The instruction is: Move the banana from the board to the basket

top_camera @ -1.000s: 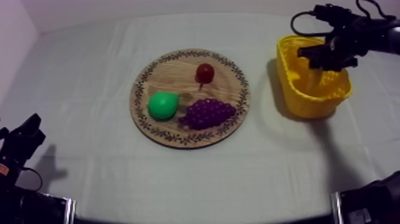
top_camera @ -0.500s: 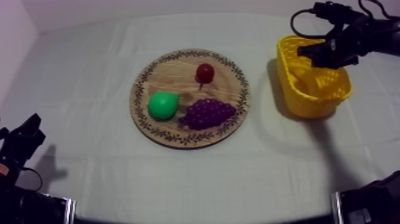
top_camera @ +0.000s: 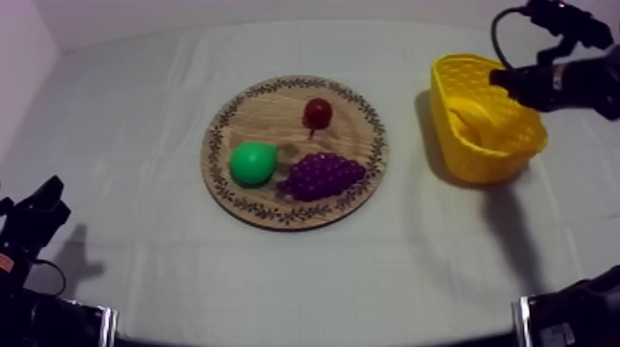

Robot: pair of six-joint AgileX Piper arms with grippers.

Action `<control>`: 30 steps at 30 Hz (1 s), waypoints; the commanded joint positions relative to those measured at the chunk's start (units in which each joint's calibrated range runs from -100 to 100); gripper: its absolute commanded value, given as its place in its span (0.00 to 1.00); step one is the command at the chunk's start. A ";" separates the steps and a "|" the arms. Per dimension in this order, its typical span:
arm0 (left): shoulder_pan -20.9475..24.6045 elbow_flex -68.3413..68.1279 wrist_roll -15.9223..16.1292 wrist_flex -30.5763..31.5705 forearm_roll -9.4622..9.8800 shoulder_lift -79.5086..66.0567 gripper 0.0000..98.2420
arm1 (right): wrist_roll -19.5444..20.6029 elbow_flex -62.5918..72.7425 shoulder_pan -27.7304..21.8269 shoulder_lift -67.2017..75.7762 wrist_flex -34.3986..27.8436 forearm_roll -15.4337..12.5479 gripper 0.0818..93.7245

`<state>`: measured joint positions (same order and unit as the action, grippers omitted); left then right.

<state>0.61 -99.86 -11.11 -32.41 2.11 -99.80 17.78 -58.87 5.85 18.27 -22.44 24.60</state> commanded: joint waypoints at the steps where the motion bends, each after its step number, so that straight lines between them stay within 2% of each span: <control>1: 0.00 -0.03 0.00 0.00 0.02 -0.03 0.00 | -1.39 -8.09 -0.54 9.17 2.62 -1.13 0.01; 6: 0.00 -0.03 0.00 0.00 0.02 -0.03 0.00 | -5.93 -20.83 -1.11 22.28 6.72 -4.42 0.01; 11: 0.00 -0.03 0.00 0.00 0.02 -0.03 0.00 | -11.03 -31.93 0.24 36.78 6.54 -8.95 0.01; 13: 0.00 -0.03 0.00 0.00 0.02 -0.03 0.00 | -13.21 -35.07 0.94 41.90 5.13 -11.23 0.01; 17: 0.00 -0.03 0.00 0.00 0.02 -0.03 0.00 | -19.09 -38.78 2.01 49.95 1.13 -17.50 0.01; 23: 0.00 -0.03 0.00 0.00 0.02 -0.03 0.00 | -25.38 -40.46 1.23 59.72 -4.73 -24.42 0.01; 26: 0.00 -0.03 0.00 0.00 0.02 -0.03 0.00 | -27.05 -40.60 0.36 63.75 -8.26 -26.88 0.01; 30: 0.00 -0.03 0.00 0.00 0.02 -0.03 0.00 | -26.94 -40.30 -0.34 68.61 -13.12 -28.11 0.01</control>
<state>0.61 -99.86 -11.11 -32.41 2.11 -99.80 -9.30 -99.45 5.58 84.10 -34.10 -3.31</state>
